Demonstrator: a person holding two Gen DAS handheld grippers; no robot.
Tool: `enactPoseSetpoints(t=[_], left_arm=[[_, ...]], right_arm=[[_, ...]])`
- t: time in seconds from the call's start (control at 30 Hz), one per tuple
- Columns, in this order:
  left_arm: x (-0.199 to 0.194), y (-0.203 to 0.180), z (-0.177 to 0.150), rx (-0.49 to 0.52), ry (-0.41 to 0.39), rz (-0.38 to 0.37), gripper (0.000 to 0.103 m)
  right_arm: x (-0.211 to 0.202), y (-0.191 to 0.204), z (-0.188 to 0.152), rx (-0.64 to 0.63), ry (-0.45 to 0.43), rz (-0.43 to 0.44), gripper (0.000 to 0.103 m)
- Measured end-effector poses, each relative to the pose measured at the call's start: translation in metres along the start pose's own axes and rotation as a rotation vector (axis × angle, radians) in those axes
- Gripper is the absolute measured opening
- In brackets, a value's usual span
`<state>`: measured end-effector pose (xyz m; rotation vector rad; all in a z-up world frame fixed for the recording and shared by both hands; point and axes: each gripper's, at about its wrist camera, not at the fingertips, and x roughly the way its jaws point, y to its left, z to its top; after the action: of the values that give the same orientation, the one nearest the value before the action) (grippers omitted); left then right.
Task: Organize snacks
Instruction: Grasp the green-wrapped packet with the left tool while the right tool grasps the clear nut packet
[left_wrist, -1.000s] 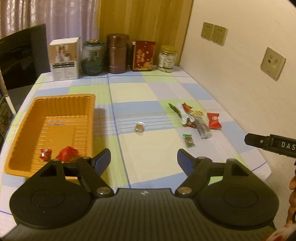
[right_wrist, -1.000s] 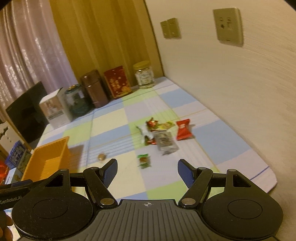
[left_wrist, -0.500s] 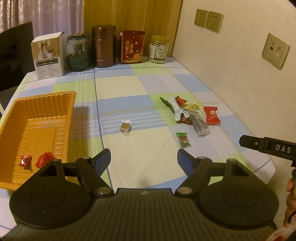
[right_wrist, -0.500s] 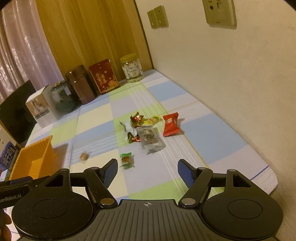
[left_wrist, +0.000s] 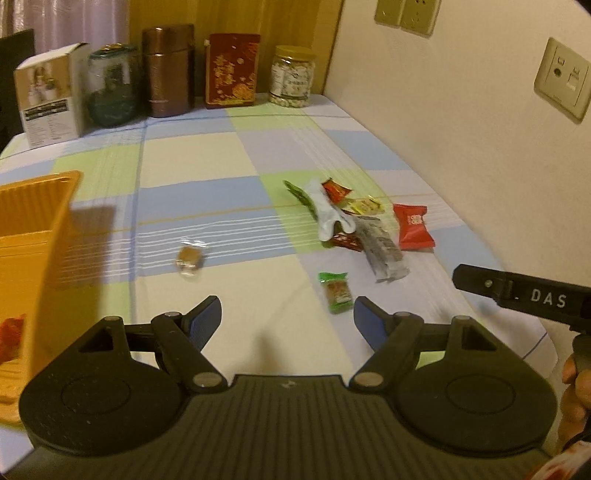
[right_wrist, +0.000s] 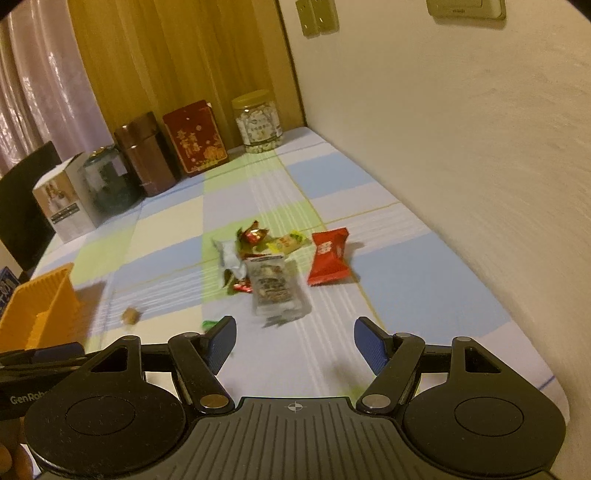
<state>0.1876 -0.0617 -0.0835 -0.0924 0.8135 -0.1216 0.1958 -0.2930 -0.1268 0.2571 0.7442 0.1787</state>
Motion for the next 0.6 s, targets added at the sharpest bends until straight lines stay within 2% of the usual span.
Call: enactPoseSetpoints(t=[0.13, 0.6], left_arm=[[0.018, -0.014, 0.002, 0.017, -0.007, -0.016, 0.073], [0.076, -0.048, -0.006, 0.115, -0.014, -0.007, 0.040]], right_arm=[[0.013, -0.010, 0.001, 0.007, 0.011, -0.013, 0.071], [0.043, -0.029, 0.003, 0.035, 0.028, -0.020, 0.071]])
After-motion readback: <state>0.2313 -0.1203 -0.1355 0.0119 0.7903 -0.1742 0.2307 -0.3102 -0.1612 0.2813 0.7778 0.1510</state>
